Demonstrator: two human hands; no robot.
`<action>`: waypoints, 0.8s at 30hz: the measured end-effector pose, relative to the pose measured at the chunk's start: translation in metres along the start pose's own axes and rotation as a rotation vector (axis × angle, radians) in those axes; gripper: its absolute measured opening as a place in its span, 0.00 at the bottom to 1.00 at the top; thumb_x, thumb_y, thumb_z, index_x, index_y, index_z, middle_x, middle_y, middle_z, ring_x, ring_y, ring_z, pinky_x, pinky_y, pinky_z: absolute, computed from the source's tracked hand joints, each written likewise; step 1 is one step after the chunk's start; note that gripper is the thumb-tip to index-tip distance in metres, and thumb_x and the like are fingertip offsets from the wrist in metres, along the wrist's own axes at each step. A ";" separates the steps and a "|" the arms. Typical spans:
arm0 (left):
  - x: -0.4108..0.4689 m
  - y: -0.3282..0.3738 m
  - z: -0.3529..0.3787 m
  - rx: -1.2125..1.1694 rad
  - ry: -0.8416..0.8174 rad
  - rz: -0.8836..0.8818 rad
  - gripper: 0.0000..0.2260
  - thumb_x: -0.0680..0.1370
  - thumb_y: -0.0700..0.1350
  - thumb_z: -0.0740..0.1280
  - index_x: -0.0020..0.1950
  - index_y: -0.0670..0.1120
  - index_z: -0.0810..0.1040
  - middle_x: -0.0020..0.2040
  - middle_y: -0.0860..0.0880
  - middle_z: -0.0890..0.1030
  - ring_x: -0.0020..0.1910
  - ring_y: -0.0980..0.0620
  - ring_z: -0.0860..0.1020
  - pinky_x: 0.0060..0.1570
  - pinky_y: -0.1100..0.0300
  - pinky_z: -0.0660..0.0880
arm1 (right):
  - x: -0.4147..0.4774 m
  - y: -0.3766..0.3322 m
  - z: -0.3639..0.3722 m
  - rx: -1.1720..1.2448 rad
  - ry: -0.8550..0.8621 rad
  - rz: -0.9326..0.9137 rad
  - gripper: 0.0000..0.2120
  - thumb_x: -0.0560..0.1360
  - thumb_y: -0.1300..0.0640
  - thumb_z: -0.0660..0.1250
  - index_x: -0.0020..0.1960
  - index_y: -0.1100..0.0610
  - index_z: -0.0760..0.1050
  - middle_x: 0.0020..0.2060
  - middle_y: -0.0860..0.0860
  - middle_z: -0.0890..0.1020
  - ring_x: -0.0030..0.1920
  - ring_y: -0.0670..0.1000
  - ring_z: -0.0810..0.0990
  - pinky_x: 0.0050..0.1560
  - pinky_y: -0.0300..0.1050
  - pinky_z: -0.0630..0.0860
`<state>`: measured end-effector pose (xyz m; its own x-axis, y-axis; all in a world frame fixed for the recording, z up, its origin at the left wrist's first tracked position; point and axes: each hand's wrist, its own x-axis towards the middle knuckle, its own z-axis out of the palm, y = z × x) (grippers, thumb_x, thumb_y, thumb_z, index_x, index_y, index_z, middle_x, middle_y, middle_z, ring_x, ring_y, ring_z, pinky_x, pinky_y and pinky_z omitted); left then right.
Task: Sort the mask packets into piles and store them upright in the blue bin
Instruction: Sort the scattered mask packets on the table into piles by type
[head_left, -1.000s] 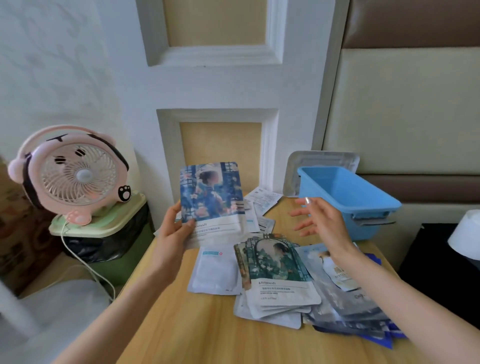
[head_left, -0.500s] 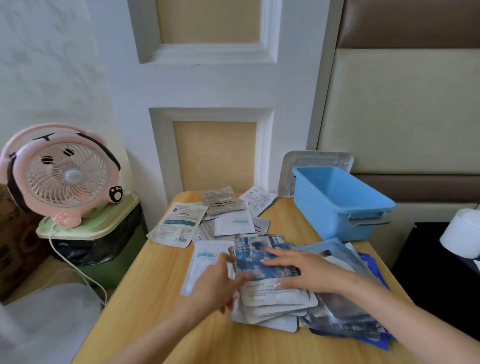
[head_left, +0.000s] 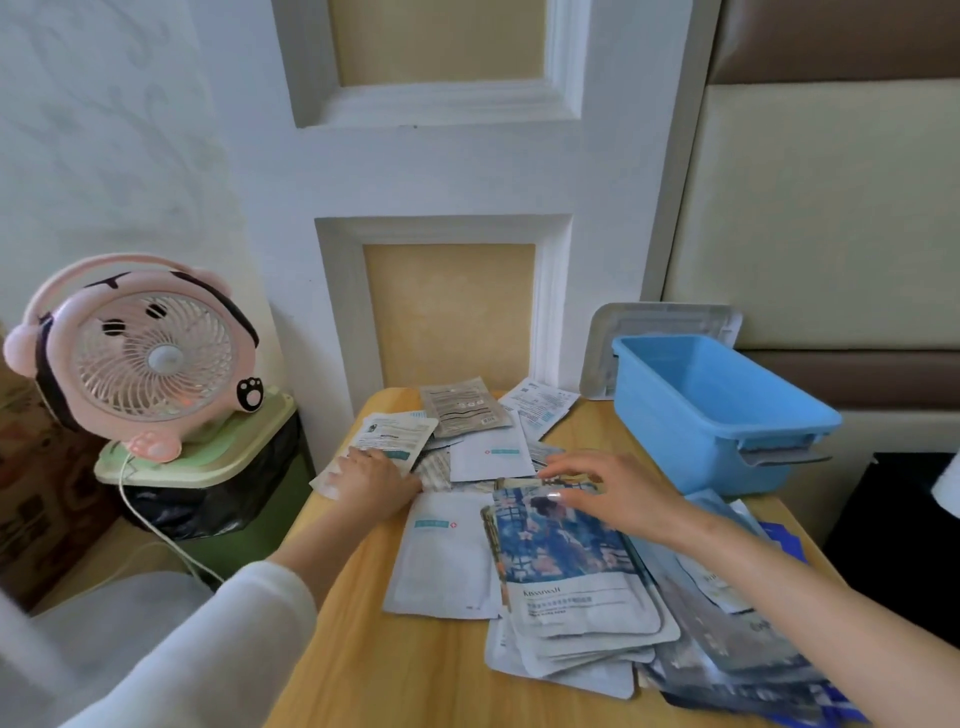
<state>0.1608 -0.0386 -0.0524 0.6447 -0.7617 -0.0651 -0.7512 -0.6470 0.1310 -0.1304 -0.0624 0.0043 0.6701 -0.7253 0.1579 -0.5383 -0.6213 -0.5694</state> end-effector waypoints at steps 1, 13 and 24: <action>-0.002 0.000 0.000 0.030 0.059 0.056 0.23 0.76 0.52 0.59 0.67 0.41 0.66 0.65 0.40 0.71 0.63 0.41 0.71 0.60 0.50 0.70 | 0.000 0.001 0.000 0.031 0.017 0.010 0.14 0.75 0.55 0.68 0.60 0.49 0.78 0.63 0.44 0.76 0.56 0.36 0.73 0.50 0.19 0.65; -0.067 0.018 -0.150 -0.131 0.491 0.721 0.06 0.75 0.43 0.68 0.51 0.46 0.75 0.41 0.52 0.79 0.39 0.48 0.77 0.38 0.57 0.75 | -0.001 -0.035 -0.016 -0.023 0.327 -0.135 0.39 0.70 0.46 0.72 0.74 0.46 0.55 0.72 0.42 0.59 0.70 0.38 0.54 0.67 0.31 0.48; -0.114 0.054 -0.116 -1.227 -0.284 0.609 0.34 0.66 0.57 0.69 0.68 0.43 0.67 0.56 0.47 0.79 0.50 0.51 0.80 0.45 0.63 0.79 | -0.009 -0.046 -0.045 0.840 0.389 0.102 0.05 0.71 0.61 0.71 0.47 0.57 0.80 0.39 0.48 0.86 0.42 0.48 0.84 0.49 0.40 0.79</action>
<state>0.0626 0.0172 0.0767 0.1045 -0.9848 0.1384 -0.2025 0.1152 0.9725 -0.1349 -0.0406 0.0651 0.3401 -0.9072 0.2476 0.0633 -0.2406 -0.9686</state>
